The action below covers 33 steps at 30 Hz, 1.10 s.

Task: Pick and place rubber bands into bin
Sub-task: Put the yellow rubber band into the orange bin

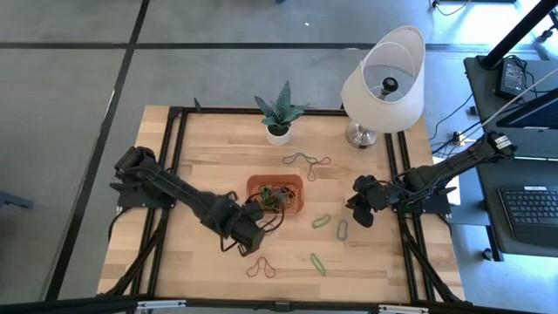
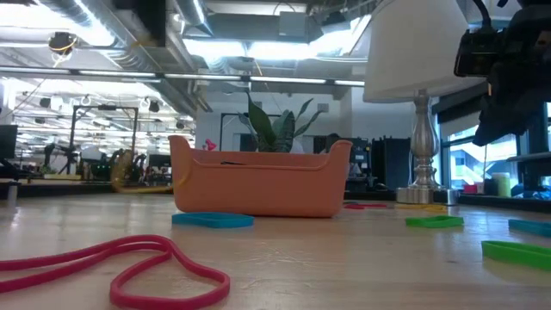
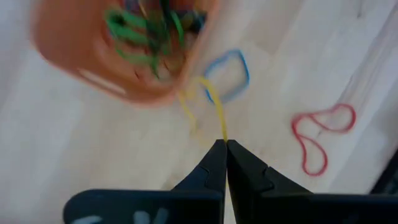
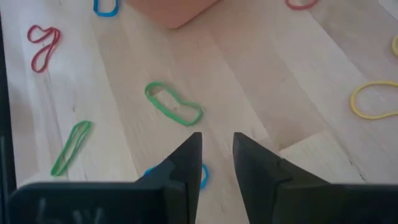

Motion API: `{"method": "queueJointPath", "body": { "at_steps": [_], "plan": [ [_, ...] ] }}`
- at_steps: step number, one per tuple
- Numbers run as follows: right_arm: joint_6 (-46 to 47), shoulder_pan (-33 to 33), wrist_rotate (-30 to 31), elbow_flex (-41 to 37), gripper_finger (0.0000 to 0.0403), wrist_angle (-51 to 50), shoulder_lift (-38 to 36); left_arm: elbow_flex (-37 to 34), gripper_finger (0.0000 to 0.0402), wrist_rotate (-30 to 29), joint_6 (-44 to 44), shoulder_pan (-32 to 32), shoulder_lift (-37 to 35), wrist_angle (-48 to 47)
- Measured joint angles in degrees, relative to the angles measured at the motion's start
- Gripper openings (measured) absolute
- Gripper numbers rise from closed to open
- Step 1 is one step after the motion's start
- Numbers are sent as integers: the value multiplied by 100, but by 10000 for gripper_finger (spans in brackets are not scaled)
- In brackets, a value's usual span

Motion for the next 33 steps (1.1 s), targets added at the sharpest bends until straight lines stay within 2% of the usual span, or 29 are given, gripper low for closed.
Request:
{"method": "queueJointPath", "body": {
  "at_steps": [7, 11, 16, 21, 26, 33],
  "plan": [
    [172, 1, 5, 2, 94, 163, 2, 880, 2, -562, 1297, 516, -166, -531],
    [196, 1, 146, 2, 94, 199, 4, 1318, 2, -782, 2394, 1000, -203, -611],
    [484, 1, 724, 2, 94, 234, 4, 1426, 2, -393, 3406, 1746, -193, -458],
    [496, 1, 807, 2, 94, 290, 4, 1424, 2, -133, 4184, 2280, 19, -401],
    [647, -2, 809, 2, 94, 316, 4, 1424, 2, 321, 4864, 2507, 382, -58],
    [783, -2, 809, 2, 94, 354, 4, 1419, 2, 591, 5240, 2600, 1126, 2]
  ]
}}
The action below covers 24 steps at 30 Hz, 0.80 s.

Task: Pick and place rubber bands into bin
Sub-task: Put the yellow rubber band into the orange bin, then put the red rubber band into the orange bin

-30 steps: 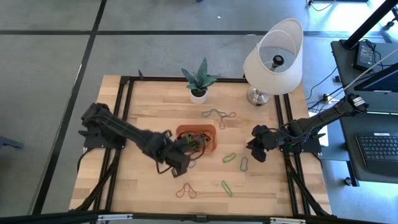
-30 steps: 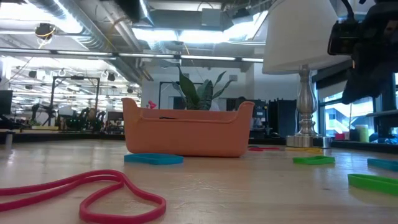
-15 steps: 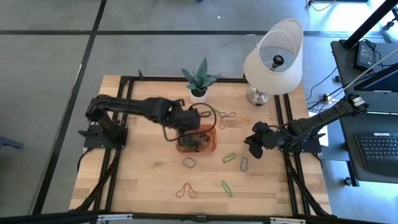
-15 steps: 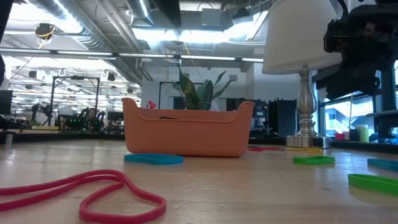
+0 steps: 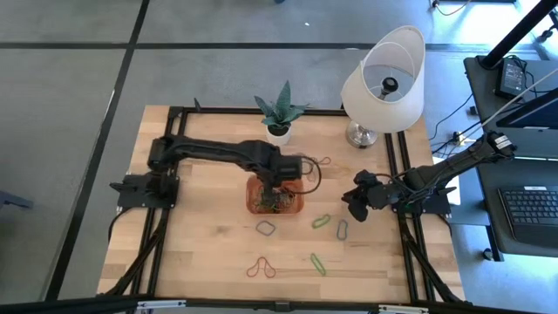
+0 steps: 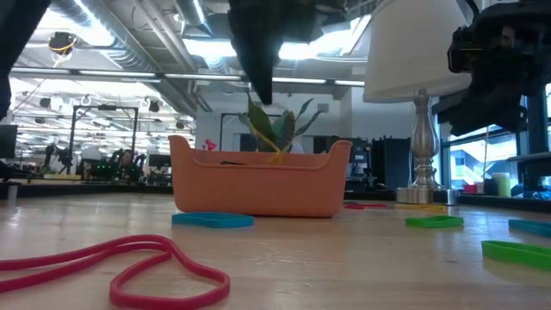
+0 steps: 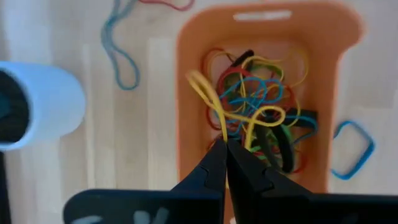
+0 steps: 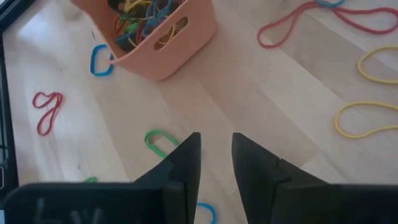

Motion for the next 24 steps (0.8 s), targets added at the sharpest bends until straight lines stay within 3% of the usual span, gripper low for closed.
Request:
{"method": "queueJointPath", "body": {
  "at_steps": [6, 13, 19, 24],
  "plan": [
    [0, 0, 0, 0, 94, 0, 0, 0, 16, 24, 381, -63, 466, 90],
    [-3, 0, 0, 0, 94, -2, 0, 0, 73, 396, 276, -122, 665, 71],
    [-14, 0, 0, 0, 94, -22, 0, 0, 118, 347, 185, -94, 529, -55],
    [-10, -69, 92, 0, 94, 18, 0, 0, 131, 196, 122, -68, 65, -167]
  ]
}}
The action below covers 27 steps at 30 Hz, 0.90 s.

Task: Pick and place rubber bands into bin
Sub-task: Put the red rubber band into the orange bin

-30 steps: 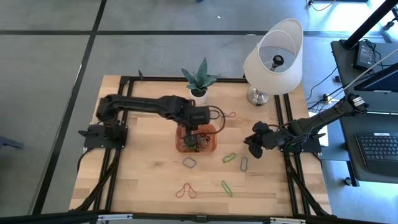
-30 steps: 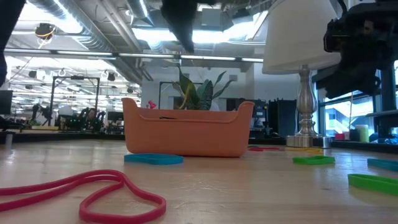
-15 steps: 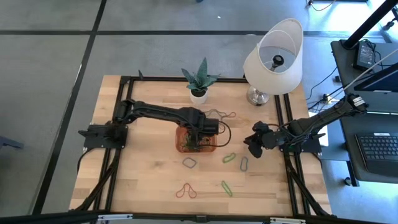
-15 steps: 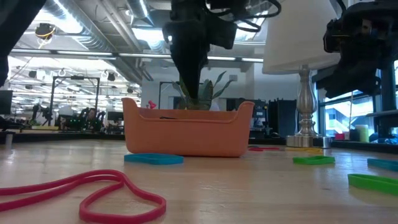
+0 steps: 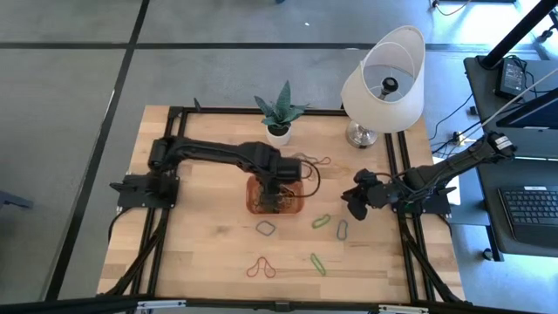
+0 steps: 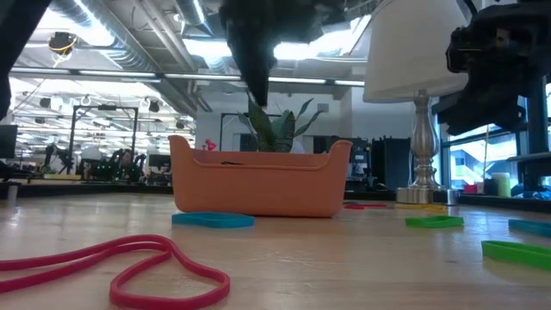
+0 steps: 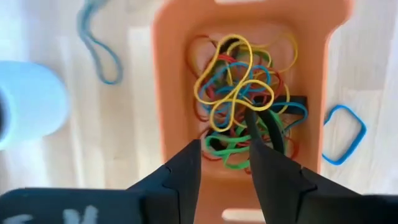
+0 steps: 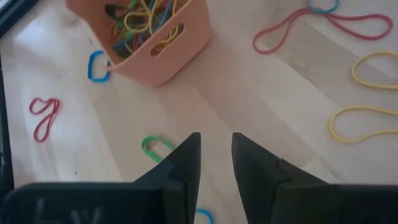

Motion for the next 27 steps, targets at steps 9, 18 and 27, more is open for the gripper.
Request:
{"method": "queueJointPath", "body": {
  "at_steps": [9, 18, 27],
  "plan": [
    [-1026, -447, 469, 4, 94, 646, 34, 0, 117, -86, 422, 29, -960, -144],
    [-1607, -1093, 460, 736, 110, 74, 902, -1863, 91, 370, 593, 454, -2237, 1043],
    [-251, -1700, 394, 1633, 228, -2089, 2388, -4321, 86, 901, 312, 980, -3728, 2838]
  ]
}}
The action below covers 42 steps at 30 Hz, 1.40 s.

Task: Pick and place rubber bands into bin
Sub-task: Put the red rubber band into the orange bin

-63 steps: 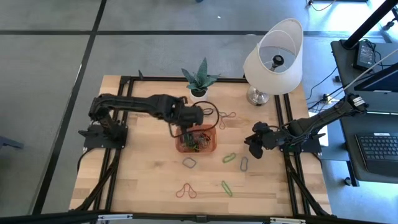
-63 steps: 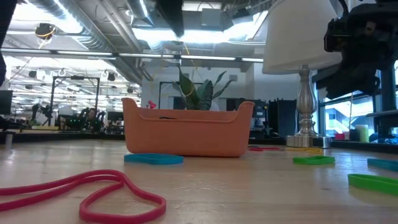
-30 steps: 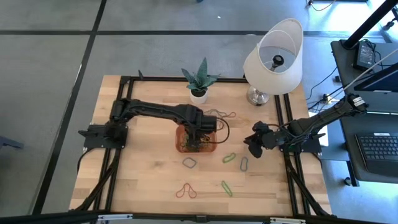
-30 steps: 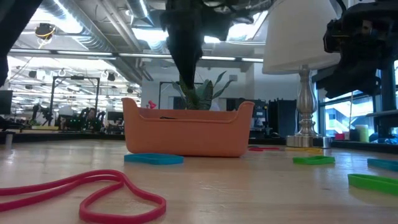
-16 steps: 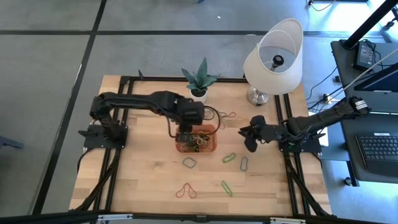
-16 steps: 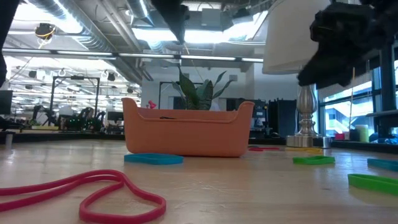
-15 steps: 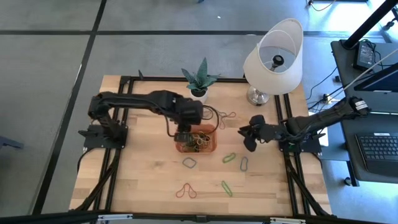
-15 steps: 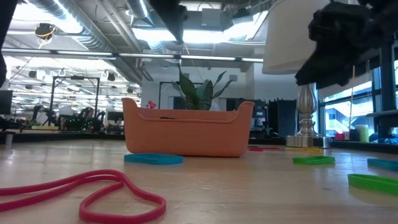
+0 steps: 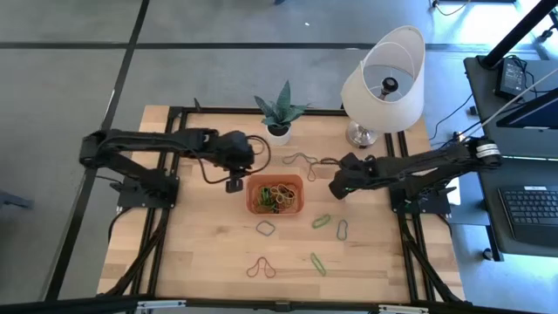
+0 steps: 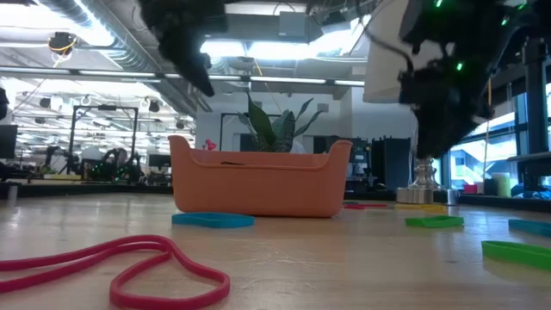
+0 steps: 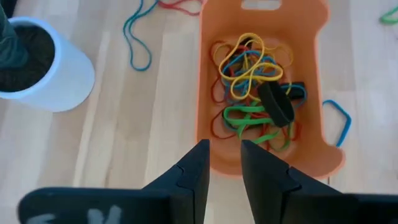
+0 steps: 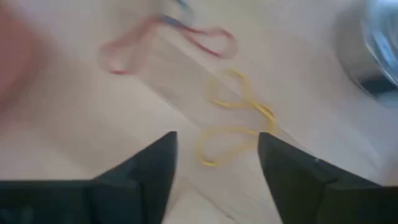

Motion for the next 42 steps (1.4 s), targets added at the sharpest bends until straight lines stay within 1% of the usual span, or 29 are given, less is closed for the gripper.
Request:
{"method": "queueJointPath", "body": {
  "at_steps": [4, 6, 8, 12, 15, 19, 22, 23, 25, 28, 30, 32, 35, 37, 40, 42],
  "plan": [
    [745, -172, -333, -18, 286, -210, 332, -733, 86, 178, -6, 174, -526, 584],
    [1228, -200, -643, -28, 305, -244, 424, -1024, 85, 275, 37, 277, -758, 731],
    [1552, -200, -903, -28, 314, -145, 441, -1245, 83, 292, 56, 381, -942, 836],
    [1945, -76, -1229, -28, 312, 96, 438, -1596, 81, 294, 210, 594, -1247, 864],
    [2219, 7, -1295, -28, 300, 12, 457, -1751, 78, 295, 311, 748, -1397, 896],
    [2526, -6, -1240, -28, 280, -163, 469, -1878, 77, 298, 396, 901, -1494, 908],
    [2631, -9, -900, -28, 265, -57, 469, -1884, 77, 395, 402, 988, -1504, 920],
    [2613, -23, -748, -28, 262, 48, 469, -1884, 77, 453, 405, 1013, -1504, 931],
    [2298, -88, -447, -28, 256, 407, 492, -1884, 77, 594, 476, 1052, -1504, 941],
    [1242, -286, -136, -28, 252, 1248, 604, -1884, 77, 636, 553, 1079, -1504, 940],
    [550, -488, -140, -28, 252, 1947, 767, -1884, 77, 636, 596, 1079, -1504, 940],
    [227, -700, -277, -28, 252, 2488, 993, -1884, 77, 638, 602, 1079, -1504, 941],
    [70, -969, -704, -29, 252, 2794, 1445, -1884, 77, 636, 577, 1079, -1504, 940],
    [-10, -1058, -855, -31, 252, 3036, 1778, -1884, 77, 638, 564, 1079, -1504, 940],
    [-292, -1099, -884, -25, 252, 3499, 2242, -1884, 77, 638, 560, 1079, -1504, 938],
    [-489, -1088, -790, 93, 252, 3531, 2457, -1884, 77, 636, 512, 1079, -1504, 938]
  ]
}}
